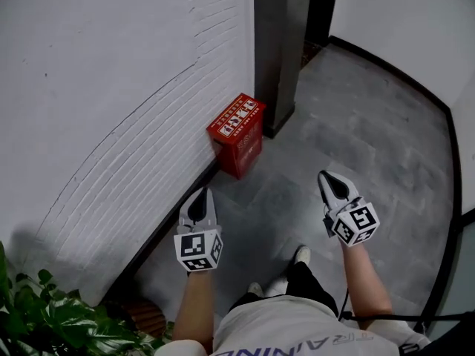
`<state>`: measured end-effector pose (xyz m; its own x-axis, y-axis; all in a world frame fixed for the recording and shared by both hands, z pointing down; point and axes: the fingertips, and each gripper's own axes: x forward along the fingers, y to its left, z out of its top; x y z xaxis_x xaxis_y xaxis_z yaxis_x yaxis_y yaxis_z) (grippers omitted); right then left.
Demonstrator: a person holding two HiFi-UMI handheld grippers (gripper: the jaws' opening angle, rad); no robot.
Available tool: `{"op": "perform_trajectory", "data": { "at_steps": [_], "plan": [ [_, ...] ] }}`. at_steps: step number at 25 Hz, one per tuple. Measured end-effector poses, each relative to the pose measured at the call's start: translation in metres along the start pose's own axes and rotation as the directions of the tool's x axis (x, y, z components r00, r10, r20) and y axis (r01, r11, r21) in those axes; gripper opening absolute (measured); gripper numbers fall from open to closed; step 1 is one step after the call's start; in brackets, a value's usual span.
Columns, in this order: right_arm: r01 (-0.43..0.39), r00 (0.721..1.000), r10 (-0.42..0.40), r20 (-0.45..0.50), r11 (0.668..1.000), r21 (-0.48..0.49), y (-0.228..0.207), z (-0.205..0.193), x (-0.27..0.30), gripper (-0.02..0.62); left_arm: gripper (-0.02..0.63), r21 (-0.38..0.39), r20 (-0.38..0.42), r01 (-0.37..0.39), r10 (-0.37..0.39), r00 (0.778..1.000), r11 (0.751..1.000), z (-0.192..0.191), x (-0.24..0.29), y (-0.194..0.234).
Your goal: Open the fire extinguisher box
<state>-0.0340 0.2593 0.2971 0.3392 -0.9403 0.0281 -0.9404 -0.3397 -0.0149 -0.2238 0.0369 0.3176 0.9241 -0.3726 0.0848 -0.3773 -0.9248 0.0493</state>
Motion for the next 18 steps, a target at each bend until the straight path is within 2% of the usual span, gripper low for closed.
{"op": "perform_trajectory", "data": {
  "at_steps": [5, 10, 18],
  "plan": [
    [-0.035, 0.999, 0.035, 0.004, 0.999, 0.009, -0.044, -0.001, 0.044, 0.002, 0.006, 0.007, -0.012, -0.011, 0.011, 1.000, 1.000, -0.002, 0.057, -0.007],
    [-0.068, 0.998, 0.068, -0.013, 0.997, 0.024, -0.116, -0.002, 0.075, 0.002, 0.006, 0.014, -0.017, -0.040, 0.040, 0.999, 0.999, 0.005, 0.127, -0.037],
    [-0.155, 0.987, 0.156, -0.029, 0.987, 0.032, -0.229, 0.006, 0.127, 0.002, 0.006, -0.010, -0.028, -0.158, 0.157, 0.987, 0.987, 0.014, 0.214, -0.076]
  ]
}}
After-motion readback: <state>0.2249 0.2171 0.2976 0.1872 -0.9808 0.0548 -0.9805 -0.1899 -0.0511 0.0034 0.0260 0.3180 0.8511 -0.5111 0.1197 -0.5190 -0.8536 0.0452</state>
